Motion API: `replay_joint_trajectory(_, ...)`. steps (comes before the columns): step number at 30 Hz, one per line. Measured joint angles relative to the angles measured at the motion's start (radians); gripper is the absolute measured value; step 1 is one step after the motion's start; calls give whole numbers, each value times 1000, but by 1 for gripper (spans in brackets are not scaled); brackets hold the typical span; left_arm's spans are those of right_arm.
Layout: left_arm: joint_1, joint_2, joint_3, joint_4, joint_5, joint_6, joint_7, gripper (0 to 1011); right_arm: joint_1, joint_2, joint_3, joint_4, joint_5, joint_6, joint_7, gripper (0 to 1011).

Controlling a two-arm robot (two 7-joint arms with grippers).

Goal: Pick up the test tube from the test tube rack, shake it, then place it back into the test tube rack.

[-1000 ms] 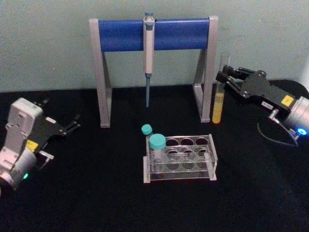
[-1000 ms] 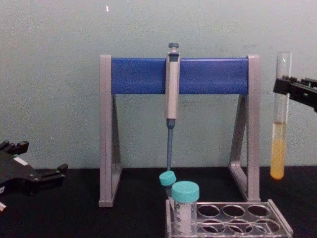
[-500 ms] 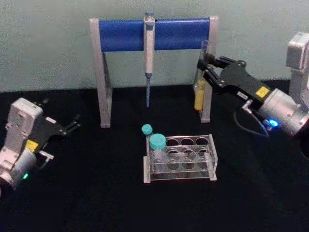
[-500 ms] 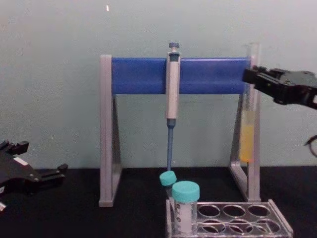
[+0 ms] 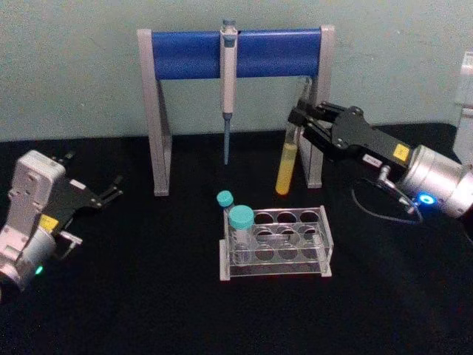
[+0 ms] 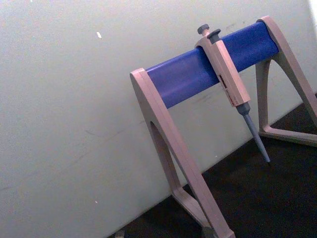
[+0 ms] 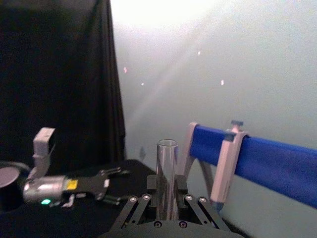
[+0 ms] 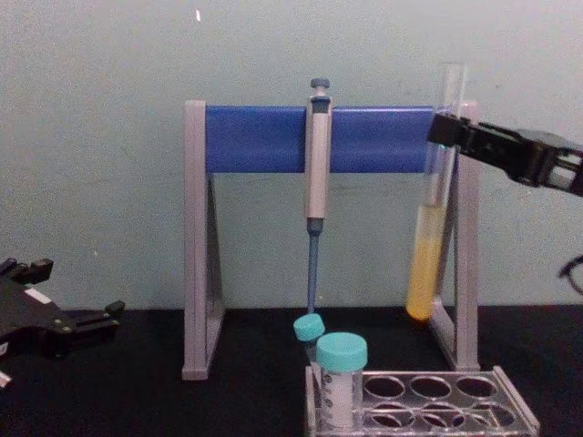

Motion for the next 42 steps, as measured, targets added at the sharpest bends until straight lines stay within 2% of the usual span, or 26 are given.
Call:
replay_joint_trajectory(6,0,0,0,0,0,0,0,1001,-18,54,-6,-28,9,15,18,229)
replay_joint_trajectory(11,0,0,0,0,0,0,0,1001,-34,94,-3,-44,-3,-6,-8,229)
replay_joint_trajectory(22,0,0,0,0,0,0,0,1001,-30,81,-3,-23,-14,-52,-52,228)
replay_joint_trajectory(42,0,0,0,0,0,0,0,1001,-23,69,-13,-14,-22,-74,-44,229)
